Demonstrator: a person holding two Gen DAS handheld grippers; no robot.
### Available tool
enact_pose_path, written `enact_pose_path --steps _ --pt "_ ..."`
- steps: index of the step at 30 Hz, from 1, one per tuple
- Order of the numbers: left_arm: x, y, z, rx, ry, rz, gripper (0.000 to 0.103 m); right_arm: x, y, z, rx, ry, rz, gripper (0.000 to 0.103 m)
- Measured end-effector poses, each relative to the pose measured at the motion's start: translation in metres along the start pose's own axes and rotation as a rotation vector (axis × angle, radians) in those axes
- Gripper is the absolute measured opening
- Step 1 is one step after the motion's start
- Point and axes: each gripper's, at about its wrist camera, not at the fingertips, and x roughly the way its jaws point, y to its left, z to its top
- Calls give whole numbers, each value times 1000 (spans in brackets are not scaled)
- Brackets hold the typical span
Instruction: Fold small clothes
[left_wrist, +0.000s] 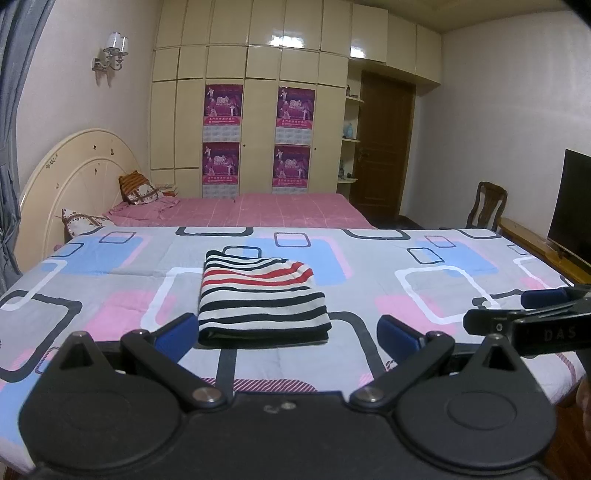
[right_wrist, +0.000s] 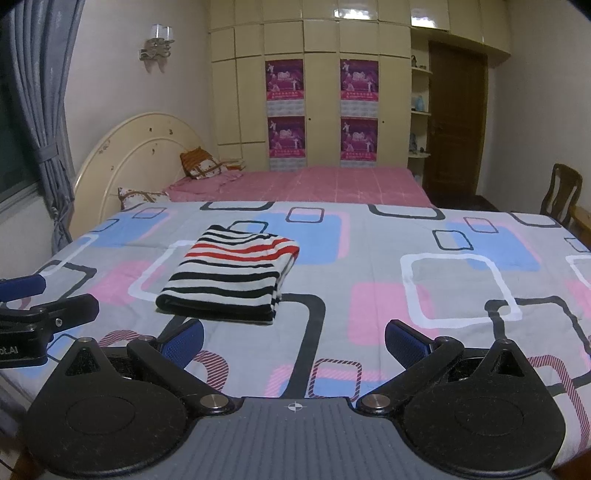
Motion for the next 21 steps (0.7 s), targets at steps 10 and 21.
enact_pose_path --steps 10,21 --pt "-1 0 1 1 0 1 103 -1 -1 0 -3 -1 4 103" --pt "-1 0 2 2 1 2 103 -2 -4 0 -8 -4 12 103"
